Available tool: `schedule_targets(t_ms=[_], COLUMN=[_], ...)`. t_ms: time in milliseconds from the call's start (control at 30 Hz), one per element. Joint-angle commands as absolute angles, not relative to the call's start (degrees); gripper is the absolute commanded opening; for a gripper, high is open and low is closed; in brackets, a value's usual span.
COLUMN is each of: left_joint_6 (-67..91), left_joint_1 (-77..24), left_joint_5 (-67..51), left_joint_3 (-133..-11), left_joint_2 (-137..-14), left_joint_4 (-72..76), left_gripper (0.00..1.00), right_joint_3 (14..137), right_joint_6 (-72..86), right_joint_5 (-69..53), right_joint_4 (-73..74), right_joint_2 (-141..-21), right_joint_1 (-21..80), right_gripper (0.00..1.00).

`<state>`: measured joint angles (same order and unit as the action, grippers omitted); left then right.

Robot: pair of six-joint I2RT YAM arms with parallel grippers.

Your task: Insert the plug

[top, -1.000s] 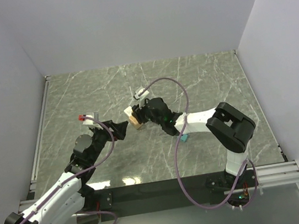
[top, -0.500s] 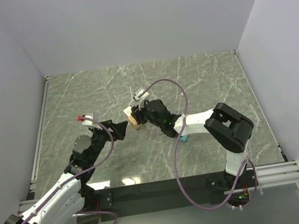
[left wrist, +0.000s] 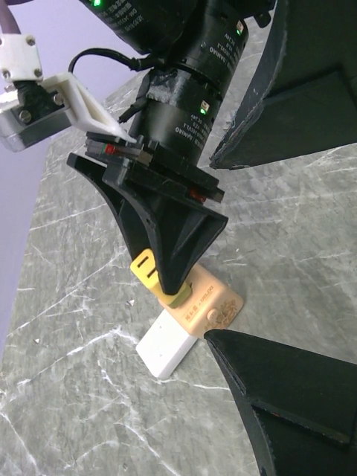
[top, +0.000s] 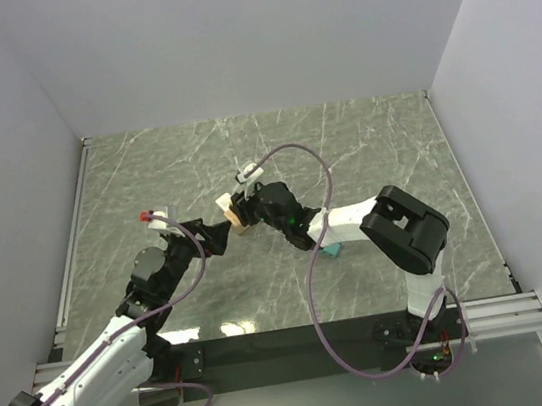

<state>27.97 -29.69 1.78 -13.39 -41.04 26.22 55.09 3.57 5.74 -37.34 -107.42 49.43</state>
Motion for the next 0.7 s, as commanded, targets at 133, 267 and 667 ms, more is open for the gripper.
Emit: schedule_targets(t_ms=[133, 267, 667], left_joint_6=[28.30, 28.30, 28.48], left_joint_1=[-29.44, -29.36, -29.36], left_joint_5=[1.76, 1.50, 1.40], left_joint_3=[-12.92, -12.92, -12.48], left_joint_2=[-39.38, -39.29, -38.76], left_joint_4=[27.33, 27.42, 27.42], left_gripper=[0.94, 0.95, 0.94], right_joint_3=[54.05, 55.54, 60.99], right_joint_6=[4.04, 3.96, 2.55], right_joint_5=[5.98, 5.62, 4.40], right_joint_4=[-15.47, -13.89, -8.70], right_joint_2=[-116.10, -117.24, -122.95], right_joint_1=[52.03, 52.29, 53.26], right_gripper=[0.00, 0.00, 0.00])
